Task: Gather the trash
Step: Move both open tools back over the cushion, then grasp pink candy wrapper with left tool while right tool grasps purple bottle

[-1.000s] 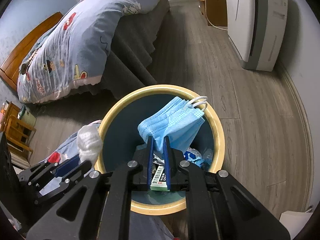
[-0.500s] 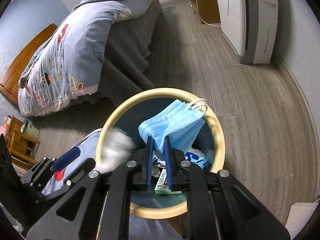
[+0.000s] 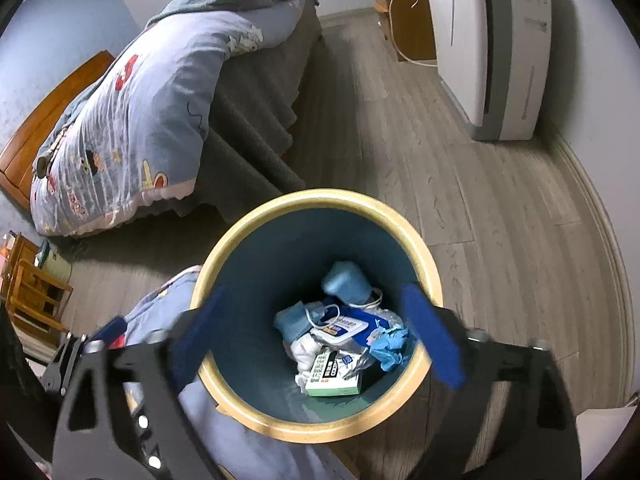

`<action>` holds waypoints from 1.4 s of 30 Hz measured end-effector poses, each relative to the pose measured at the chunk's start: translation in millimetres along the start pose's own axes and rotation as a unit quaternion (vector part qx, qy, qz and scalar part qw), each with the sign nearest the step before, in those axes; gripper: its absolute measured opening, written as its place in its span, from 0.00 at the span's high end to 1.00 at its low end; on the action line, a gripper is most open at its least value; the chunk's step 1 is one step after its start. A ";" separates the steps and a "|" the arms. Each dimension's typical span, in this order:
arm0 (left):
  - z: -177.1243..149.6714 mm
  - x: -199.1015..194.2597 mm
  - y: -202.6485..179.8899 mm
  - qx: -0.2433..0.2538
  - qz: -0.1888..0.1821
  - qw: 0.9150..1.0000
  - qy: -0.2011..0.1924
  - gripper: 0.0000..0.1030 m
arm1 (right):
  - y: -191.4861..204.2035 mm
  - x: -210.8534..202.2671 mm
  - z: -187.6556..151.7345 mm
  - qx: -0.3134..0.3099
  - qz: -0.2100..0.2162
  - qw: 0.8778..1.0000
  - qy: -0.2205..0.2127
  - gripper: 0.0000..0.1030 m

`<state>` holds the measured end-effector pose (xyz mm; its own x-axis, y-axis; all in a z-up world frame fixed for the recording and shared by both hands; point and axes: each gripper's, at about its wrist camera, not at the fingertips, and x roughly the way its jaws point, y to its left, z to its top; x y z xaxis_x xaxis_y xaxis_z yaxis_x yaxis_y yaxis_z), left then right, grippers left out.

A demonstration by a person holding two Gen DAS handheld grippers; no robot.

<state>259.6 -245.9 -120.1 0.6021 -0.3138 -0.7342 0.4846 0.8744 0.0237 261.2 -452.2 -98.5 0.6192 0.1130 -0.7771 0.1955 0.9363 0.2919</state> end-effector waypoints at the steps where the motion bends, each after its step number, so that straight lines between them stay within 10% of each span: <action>1: -2.1 -3.3 0.9 0.000 0.000 1.000 0.000 0.09 | 0.4 -1.5 0.6 0.003 0.000 1.000 -0.002 0.06; 31: -123.1 -222.6 93.2 -0.075 0.094 0.993 -0.012 0.06 | 128.3 -81.3 -89.0 -0.084 0.042 0.996 0.008 0.06; 42: -192.2 -233.7 150.5 -0.148 0.146 0.978 0.029 0.06 | 168.3 -77.4 -144.3 -0.138 0.024 0.989 0.039 0.06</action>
<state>69.9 30.2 -75.4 0.6468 -0.0203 -0.7624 0.0872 0.9951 0.0474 136.4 -255.4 -69.7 0.5607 0.1744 -0.8095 -0.0547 0.9832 0.1739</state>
